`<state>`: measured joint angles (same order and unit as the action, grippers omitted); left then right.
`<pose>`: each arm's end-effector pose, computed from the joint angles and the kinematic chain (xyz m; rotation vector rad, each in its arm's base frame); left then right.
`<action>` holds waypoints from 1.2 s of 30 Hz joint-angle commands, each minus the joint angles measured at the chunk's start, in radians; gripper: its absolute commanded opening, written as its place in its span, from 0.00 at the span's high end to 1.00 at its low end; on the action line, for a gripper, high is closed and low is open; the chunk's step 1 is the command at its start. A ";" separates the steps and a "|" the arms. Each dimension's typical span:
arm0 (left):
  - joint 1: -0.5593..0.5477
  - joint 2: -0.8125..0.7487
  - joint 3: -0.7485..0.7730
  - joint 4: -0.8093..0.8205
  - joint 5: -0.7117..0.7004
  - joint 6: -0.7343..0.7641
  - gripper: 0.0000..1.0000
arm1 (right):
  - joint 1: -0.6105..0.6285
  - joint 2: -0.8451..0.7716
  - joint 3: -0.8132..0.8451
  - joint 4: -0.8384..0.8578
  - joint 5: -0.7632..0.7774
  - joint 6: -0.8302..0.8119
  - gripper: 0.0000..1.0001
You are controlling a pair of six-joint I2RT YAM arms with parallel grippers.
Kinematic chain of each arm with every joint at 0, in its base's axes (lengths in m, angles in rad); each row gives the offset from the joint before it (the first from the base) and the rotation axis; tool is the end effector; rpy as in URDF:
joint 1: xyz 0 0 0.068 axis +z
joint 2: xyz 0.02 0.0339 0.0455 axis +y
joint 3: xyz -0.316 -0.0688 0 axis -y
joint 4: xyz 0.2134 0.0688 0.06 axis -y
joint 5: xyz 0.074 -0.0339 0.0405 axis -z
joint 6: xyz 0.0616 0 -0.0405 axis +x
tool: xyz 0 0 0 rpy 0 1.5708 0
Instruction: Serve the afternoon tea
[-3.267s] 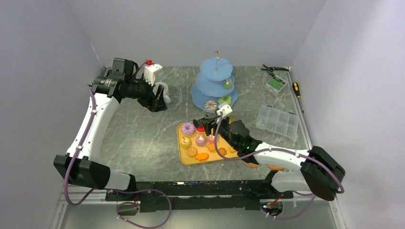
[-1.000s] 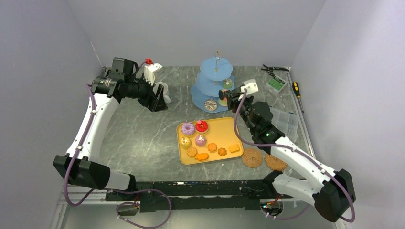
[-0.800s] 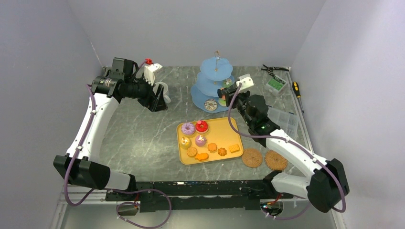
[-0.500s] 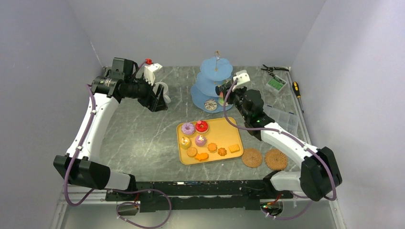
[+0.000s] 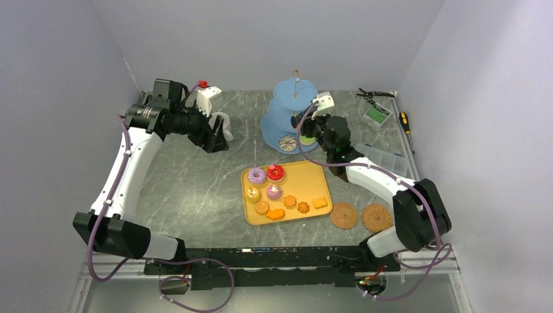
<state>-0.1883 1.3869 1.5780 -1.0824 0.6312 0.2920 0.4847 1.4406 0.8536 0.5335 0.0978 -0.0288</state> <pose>0.2271 -0.0803 0.4274 0.8197 2.2109 -0.7209 0.2904 0.1461 0.3514 -0.3406 1.5949 0.2713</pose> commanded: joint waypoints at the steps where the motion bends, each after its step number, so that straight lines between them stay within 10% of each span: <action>1: 0.006 -0.007 0.027 0.007 0.013 -0.002 0.17 | -0.010 0.016 0.046 0.109 -0.015 0.027 0.58; 25: 0.006 0.001 0.033 0.011 0.021 -0.009 0.17 | 0.001 -0.081 0.018 0.069 -0.058 0.022 0.36; 36: 0.006 0.001 0.027 0.013 0.016 -0.006 0.17 | 0.202 -0.325 -0.146 -0.064 0.003 0.012 0.36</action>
<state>-0.1883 1.3872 1.5780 -1.0821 0.6312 0.2909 0.6140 1.2045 0.7696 0.5148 0.0734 -0.0177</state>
